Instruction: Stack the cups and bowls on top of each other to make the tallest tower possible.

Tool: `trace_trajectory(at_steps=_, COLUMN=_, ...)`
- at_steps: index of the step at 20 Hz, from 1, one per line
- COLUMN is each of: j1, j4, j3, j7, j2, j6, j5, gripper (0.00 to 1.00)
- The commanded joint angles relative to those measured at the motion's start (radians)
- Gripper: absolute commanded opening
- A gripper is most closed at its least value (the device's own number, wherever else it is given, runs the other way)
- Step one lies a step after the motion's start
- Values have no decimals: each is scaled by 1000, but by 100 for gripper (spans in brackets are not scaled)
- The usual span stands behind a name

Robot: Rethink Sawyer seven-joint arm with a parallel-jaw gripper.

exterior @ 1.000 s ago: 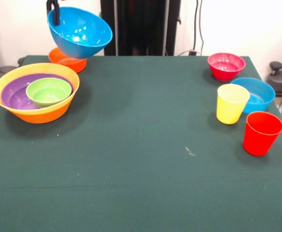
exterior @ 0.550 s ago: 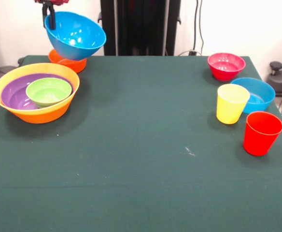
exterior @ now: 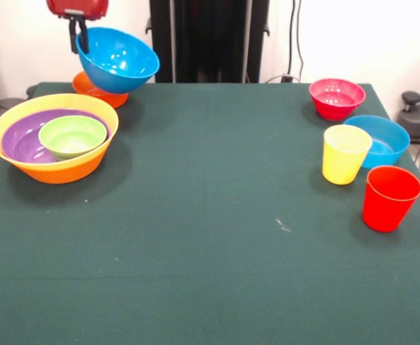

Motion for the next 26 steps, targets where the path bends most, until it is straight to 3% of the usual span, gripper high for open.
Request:
trace_trajectory(at_steps=1, j1=-7, j4=-63, j3=61, j7=-198, j2=114, j6=-36, j5=-121, gripper=0)
trace_trajectory(at_steps=7, j1=-172, j4=-89, j3=179, j7=-417, j2=182, j6=79, j5=-31, gripper=0)
trace_trajectory(at_steps=12, j1=-255, j4=-97, j3=251, j7=-528, j2=201, j6=153, j5=31, gripper=0)
trace_trajectory(at_steps=21, j1=-310, j4=-72, j3=350, j7=-639, j2=102, j6=269, j5=191, gripper=0)
trace_trajectory(at_steps=26, j1=-319, j4=-72, j3=381, j7=-666, j2=73, j6=299, j5=231, gripper=0)
